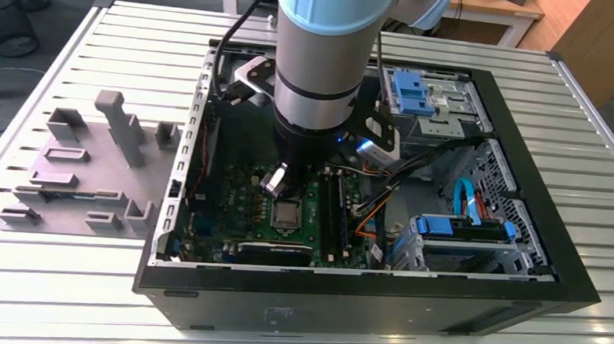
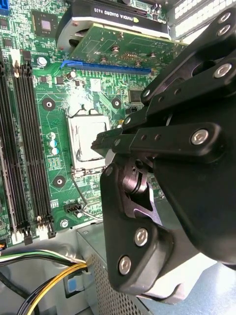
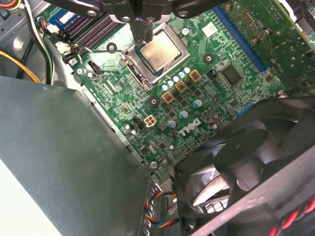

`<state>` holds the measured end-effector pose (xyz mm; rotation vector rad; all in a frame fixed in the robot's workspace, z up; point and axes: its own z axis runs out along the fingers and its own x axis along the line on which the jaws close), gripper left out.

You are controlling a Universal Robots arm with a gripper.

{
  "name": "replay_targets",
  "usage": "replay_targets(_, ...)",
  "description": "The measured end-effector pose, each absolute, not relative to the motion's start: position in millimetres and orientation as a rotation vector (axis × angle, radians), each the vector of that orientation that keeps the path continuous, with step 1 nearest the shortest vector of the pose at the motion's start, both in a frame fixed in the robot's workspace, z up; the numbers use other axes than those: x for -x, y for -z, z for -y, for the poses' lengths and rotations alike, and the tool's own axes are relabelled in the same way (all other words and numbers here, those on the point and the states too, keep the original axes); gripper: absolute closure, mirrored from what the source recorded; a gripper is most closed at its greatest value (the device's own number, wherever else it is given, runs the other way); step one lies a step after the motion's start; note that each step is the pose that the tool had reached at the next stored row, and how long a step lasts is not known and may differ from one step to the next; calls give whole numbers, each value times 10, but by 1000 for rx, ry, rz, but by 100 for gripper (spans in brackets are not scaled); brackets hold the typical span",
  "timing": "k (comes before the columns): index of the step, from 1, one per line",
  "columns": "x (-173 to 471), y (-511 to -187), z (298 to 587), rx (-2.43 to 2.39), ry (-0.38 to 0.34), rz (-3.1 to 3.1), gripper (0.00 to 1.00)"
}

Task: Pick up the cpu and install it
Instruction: 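Install the first cpu locking lever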

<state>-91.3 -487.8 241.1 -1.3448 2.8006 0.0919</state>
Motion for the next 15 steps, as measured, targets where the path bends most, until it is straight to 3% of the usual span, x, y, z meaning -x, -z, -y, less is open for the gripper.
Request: replay_targets(15, 916, -2487, 4878, 1344, -92, -2800, 89)
